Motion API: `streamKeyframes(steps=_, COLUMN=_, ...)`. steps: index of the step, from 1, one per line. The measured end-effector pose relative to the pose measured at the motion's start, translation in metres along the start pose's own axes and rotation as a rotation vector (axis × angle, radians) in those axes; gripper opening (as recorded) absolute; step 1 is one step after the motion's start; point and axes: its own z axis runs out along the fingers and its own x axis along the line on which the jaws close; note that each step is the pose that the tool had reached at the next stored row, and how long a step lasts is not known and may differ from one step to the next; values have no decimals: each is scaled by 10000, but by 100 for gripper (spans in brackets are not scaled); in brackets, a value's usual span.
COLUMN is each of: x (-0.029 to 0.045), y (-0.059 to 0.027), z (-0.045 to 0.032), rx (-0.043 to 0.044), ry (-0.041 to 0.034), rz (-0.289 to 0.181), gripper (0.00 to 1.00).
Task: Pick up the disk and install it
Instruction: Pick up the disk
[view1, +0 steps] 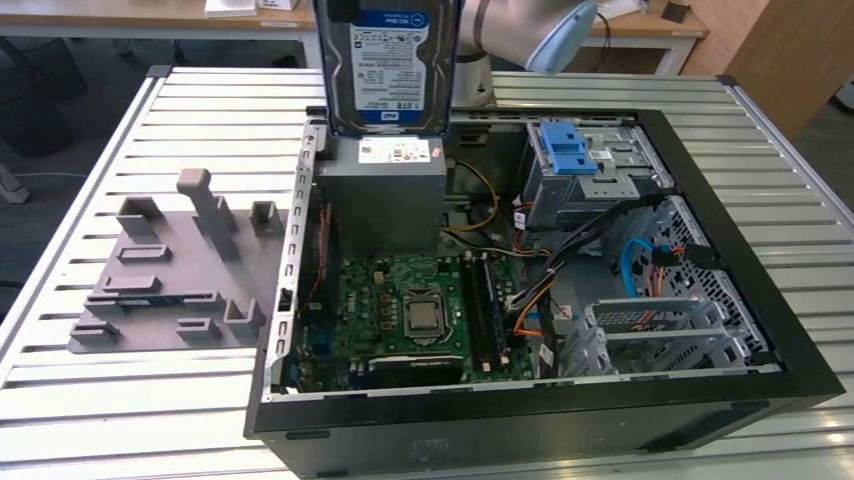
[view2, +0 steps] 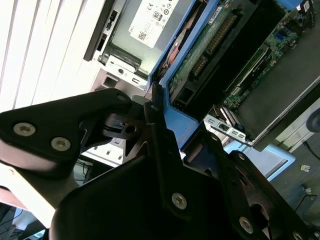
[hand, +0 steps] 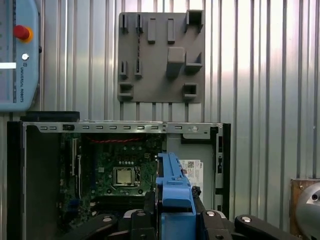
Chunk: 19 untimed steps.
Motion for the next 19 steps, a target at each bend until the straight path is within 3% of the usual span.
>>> streamKeyframes(steps=8, x=48, y=-67, z=10, rx=1, ry=-1, rz=0, gripper=36)
streamKeyframes(steps=19, x=140, y=-82, z=23, rx=0, ry=-1, rz=-1, gripper=36)
